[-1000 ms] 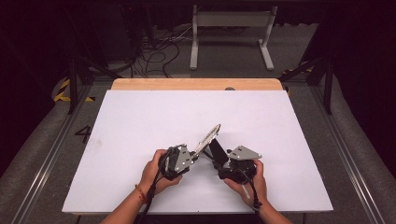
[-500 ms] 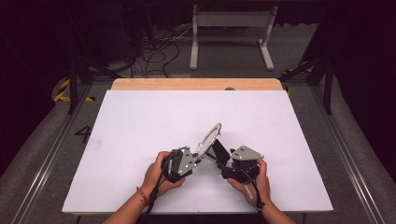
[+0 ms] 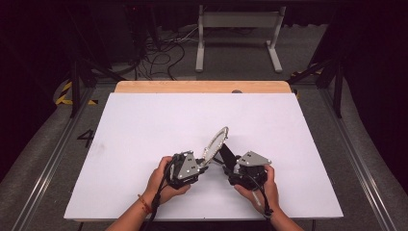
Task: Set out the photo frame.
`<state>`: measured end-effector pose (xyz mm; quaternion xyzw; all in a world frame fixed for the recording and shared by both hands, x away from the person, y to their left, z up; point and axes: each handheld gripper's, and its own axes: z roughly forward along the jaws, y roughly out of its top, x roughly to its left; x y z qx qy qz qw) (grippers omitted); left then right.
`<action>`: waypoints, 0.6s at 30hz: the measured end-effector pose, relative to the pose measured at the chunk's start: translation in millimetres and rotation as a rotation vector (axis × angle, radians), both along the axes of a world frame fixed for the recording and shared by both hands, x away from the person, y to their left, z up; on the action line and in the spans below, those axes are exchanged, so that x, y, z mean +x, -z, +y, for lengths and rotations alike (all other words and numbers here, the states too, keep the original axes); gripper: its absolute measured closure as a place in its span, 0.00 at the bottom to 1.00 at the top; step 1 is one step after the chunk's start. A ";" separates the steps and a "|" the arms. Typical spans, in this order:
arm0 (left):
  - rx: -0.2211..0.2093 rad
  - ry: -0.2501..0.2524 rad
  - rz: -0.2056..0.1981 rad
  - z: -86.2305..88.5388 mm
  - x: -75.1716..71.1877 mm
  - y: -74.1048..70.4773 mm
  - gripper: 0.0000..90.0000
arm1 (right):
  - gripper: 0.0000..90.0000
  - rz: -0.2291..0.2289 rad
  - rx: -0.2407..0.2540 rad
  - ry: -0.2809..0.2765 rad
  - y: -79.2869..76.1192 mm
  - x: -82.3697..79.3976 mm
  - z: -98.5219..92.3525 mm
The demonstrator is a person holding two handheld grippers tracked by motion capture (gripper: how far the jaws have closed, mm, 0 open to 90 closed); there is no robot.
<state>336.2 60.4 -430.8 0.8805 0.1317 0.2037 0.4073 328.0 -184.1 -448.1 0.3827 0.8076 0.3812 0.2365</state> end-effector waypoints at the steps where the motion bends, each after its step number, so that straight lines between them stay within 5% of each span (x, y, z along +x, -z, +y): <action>1: 0.003 -0.001 0.002 -0.5 0.4 0.6 0.79 | 0.44 0.003 -0.003 0.003 0.8 -0.1 0.2; 8: 0.039 -0.019 0.024 -1.9 8.5 10.4 0.78 | 0.54 0.019 -0.008 -0.016 1.9 1.5 -1.7; 18: 0.058 -0.011 0.023 -4.3 8.4 12.8 0.83 | 0.53 0.010 -0.028 -0.017 1.6 4.5 -7.9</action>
